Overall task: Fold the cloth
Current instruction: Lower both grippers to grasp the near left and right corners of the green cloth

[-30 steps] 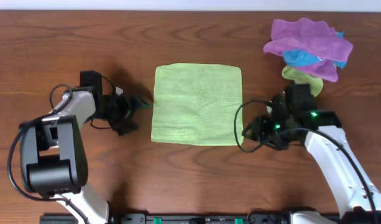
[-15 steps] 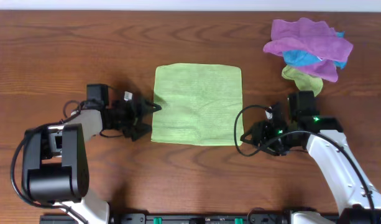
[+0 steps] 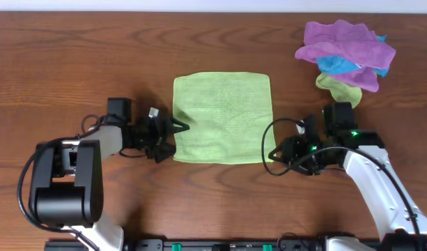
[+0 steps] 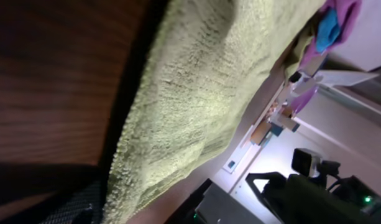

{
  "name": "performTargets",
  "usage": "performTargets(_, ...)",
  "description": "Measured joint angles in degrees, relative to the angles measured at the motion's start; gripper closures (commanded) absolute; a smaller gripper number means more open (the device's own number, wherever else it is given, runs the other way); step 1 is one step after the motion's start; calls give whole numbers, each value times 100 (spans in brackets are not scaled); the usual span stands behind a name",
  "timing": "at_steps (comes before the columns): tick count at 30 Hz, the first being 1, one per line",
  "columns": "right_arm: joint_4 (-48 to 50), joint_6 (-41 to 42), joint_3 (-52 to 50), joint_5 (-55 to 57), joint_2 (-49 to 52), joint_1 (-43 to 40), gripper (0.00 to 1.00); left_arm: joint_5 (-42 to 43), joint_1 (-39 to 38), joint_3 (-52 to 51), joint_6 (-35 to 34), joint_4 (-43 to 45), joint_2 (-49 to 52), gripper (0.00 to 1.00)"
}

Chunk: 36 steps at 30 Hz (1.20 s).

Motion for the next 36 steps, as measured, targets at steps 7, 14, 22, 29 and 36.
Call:
performTargets(7,4,0,0,52,0,0,48,-234,-251,-44,-66,94,22,47)
performTargets(14,101,0,-2,179,0,0,45,-815,-363,-142,48,243,140,94)
performTargets(22,796,2,-83,435,0,0,41,-844,-361,-151,46,280,140,94)
performTargets(29,1613,94,-831,608,-2,0,38,-813,-210,-157,125,221,140,94)
performTargets(36,2142,323,-1419,645,15,0,43,-774,-103,-138,380,-94,140,94)
